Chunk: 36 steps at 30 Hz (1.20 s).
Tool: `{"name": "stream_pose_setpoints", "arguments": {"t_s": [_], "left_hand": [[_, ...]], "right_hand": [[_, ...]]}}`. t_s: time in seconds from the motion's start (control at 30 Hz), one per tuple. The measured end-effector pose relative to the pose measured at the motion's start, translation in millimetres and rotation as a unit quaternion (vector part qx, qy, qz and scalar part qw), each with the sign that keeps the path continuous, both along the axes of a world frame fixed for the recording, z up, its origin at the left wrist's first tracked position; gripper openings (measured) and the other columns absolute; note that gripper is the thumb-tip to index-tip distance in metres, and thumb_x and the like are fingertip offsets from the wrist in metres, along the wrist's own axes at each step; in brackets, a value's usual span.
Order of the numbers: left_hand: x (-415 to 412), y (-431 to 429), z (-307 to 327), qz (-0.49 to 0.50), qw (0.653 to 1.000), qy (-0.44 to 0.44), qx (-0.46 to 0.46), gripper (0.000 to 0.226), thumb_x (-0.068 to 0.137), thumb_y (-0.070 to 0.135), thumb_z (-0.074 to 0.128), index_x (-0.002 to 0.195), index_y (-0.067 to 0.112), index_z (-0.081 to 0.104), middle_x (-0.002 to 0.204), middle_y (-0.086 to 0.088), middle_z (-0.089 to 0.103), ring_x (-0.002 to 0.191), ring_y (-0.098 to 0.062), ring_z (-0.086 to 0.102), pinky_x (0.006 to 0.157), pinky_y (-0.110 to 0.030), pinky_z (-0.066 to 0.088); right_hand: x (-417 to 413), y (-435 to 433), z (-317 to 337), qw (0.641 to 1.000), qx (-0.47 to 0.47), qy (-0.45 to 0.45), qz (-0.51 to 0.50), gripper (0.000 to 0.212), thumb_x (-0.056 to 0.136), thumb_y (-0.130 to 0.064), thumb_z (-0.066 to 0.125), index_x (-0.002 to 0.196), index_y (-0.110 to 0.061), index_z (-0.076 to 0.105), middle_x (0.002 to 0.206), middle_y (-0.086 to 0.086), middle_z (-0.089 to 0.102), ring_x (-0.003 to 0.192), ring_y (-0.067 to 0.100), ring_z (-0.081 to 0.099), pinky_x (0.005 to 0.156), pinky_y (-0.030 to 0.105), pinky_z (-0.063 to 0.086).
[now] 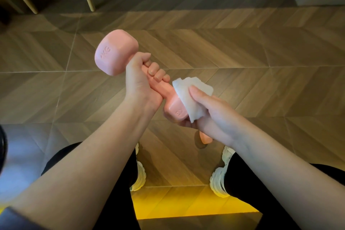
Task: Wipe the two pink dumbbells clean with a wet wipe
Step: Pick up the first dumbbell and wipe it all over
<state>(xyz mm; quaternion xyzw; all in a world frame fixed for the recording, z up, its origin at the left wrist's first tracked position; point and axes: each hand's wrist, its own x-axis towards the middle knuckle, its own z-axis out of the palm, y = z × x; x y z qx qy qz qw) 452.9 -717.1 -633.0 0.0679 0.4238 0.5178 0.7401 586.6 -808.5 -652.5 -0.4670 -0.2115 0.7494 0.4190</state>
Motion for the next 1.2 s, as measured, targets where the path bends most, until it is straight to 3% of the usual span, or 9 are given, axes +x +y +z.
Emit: {"name": "stream_pose_setpoints", "arguments": {"t_s": [0.13, 0.3, 0.4, 0.57, 0.7, 0.8, 0.9, 1.03, 1.2], "left_hand": [[-2, -1, -2, 0.005, 1.000, 0.008, -0.011, 0.033, 0.089, 0.014, 0.046, 0.060, 0.020, 0.033, 0.047, 0.007, 0.024, 0.038, -0.011, 0.022, 0.041, -0.021, 0.031], [1, -3, -4, -0.001, 1.000, 0.014, -0.017, 0.031, 0.090, 0.014, 0.044, 0.063, 0.020, 0.030, 0.047, 0.006, 0.024, 0.039, -0.012, 0.021, 0.042, -0.022, 0.030], [2, 0, -3, 0.004, 1.000, -0.009, -0.015, 0.031, 0.089, 0.014, 0.044, 0.063, 0.020, 0.030, 0.047, 0.006, 0.024, 0.039, -0.012, 0.021, 0.043, -0.022, 0.030], [-2, 2, -3, 0.003, 1.000, -0.004, -0.015, 0.031, 0.089, 0.015, 0.046, 0.062, 0.020, 0.033, 0.047, 0.007, 0.025, 0.038, -0.011, 0.023, 0.042, -0.021, 0.031], [0, -2, -4, -0.002, 1.000, 0.011, -0.012, 0.031, 0.090, 0.015, 0.045, 0.063, 0.021, 0.031, 0.047, 0.006, 0.023, 0.038, -0.012, 0.021, 0.042, -0.022, 0.030], [5, -5, -4, -0.011, 1.000, 0.004, -0.006, 0.032, 0.090, 0.014, 0.045, 0.062, 0.021, 0.031, 0.048, 0.006, 0.022, 0.038, -0.012, 0.022, 0.040, -0.020, 0.030], [6, -4, -3, -0.014, 1.000, 0.003, 0.000, 0.032, 0.089, 0.015, 0.047, 0.061, 0.021, 0.032, 0.048, 0.006, 0.023, 0.039, -0.012, 0.023, 0.042, -0.022, 0.031], [1, 0, -2, -0.006, 1.000, 0.002, 0.002, 0.031, 0.088, 0.014, 0.046, 0.060, 0.021, 0.033, 0.047, 0.007, 0.024, 0.038, -0.011, 0.023, 0.041, -0.022, 0.032], [-2, -3, -3, -0.015, 1.000, 0.009, -0.001, 0.032, 0.089, 0.015, 0.045, 0.061, 0.021, 0.030, 0.046, 0.007, 0.022, 0.038, -0.012, 0.021, 0.041, -0.022, 0.030]], "right_hand": [[0, -5, -6, 0.999, 0.026, -0.014, 0.014, 0.058, 0.079, -0.026, 0.073, 0.133, -0.023, 0.052, 0.124, 0.005, 0.067, 0.112, 0.024, 0.063, 0.092, 0.045, 0.051], [-13, -5, -6, 0.988, 0.027, -0.150, -0.005, 0.060, 0.081, -0.053, 0.072, 0.133, -0.031, 0.051, 0.122, -0.001, 0.068, 0.107, 0.015, 0.067, 0.084, 0.034, 0.056], [-2, 0, 0, 0.993, 0.019, -0.113, 0.003, 0.051, 0.089, -0.053, 0.059, 0.132, -0.025, 0.056, 0.110, 0.004, 0.070, 0.096, 0.016, 0.064, 0.081, 0.036, 0.052], [13, -3, 1, 0.998, 0.024, 0.015, 0.049, 0.058, 0.074, -0.033, 0.073, 0.128, -0.019, 0.058, 0.119, 0.009, 0.067, 0.112, 0.025, 0.062, 0.102, 0.051, 0.046], [-4, -3, -2, 0.994, 0.018, -0.103, 0.019, 0.064, 0.073, -0.041, 0.081, 0.129, -0.028, 0.053, 0.123, 0.003, 0.067, 0.111, 0.018, 0.066, 0.093, 0.040, 0.055], [-12, -2, -1, 0.988, 0.013, -0.154, -0.003, 0.049, 0.088, -0.057, 0.062, 0.126, -0.027, 0.058, 0.107, 0.008, 0.071, 0.093, 0.015, 0.066, 0.082, 0.037, 0.054], [-2, -1, 0, 0.996, -0.029, -0.084, -0.024, 0.048, 0.093, -0.053, 0.052, 0.127, -0.020, 0.059, 0.108, 0.014, 0.068, 0.093, 0.022, 0.063, 0.083, 0.041, 0.052], [10, -7, -2, 0.999, 0.008, 0.051, 0.014, 0.044, 0.086, -0.035, 0.064, 0.126, -0.016, 0.061, 0.118, 0.013, 0.066, 0.112, 0.029, 0.059, 0.104, 0.056, 0.042], [-7, -4, -4, 0.998, 0.011, -0.059, -0.016, 0.061, 0.076, -0.034, 0.077, 0.131, -0.020, 0.055, 0.111, 0.003, 0.069, 0.099, 0.018, 0.065, 0.079, 0.032, 0.052]]}}
